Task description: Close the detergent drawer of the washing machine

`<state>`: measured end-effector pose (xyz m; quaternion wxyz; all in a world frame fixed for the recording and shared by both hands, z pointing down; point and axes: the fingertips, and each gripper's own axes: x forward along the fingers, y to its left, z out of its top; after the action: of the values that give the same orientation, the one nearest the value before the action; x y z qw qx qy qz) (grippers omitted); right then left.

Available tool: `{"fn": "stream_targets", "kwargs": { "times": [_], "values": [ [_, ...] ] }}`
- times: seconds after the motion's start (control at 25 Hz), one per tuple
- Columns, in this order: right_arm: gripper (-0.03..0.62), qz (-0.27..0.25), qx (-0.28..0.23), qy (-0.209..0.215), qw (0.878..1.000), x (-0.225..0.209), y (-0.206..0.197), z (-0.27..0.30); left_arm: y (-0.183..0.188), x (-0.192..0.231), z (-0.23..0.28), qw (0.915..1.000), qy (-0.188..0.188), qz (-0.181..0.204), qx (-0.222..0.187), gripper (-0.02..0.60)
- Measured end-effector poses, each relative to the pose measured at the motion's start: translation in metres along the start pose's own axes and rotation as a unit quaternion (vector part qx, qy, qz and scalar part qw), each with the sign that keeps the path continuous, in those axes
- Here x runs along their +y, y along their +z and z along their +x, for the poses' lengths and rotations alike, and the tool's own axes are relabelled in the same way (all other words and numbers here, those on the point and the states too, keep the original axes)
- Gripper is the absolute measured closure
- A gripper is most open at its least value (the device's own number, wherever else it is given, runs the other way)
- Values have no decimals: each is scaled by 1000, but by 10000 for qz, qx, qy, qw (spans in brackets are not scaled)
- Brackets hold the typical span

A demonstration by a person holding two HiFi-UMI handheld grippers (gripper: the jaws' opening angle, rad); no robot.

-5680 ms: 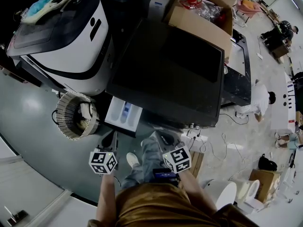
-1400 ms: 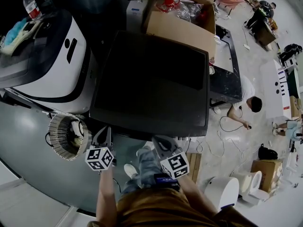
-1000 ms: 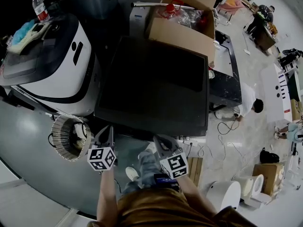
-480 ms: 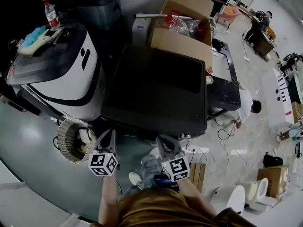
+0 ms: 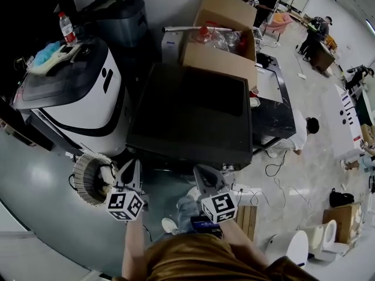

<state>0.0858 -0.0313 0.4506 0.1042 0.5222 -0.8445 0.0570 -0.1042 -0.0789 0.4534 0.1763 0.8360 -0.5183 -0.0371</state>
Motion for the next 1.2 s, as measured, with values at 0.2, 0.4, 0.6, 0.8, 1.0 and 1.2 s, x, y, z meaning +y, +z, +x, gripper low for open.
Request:
{"fn": "stream_targets", "kwargs": {
  "times": [0.2,0.4,0.6,0.8,1.0,1.2],
  "values": [
    [582,2,-22,9,10000,3,2,-3,2,-1,-5,10000,18,35,-1,558],
    [582,15,39,83,10000,4,0,-3,4,-3,-3,10000,-5,76,10,558],
    [582,42,99,101,9999,3,-4,-4,2,-4,-3,10000,-1,56,31,558],
    [582,34,125,66,9999,-2,-6,-4,-2,-3,-1,10000,16,48,68,558],
    [582,45,123,29,9999,-6,-8,-5,-6,-4,2,9999,4,34,100,558],
    [582,54,128,6,9999,-10,-8,-5,-8,-5,5,9999,11,64,120,558]
  ]
}}
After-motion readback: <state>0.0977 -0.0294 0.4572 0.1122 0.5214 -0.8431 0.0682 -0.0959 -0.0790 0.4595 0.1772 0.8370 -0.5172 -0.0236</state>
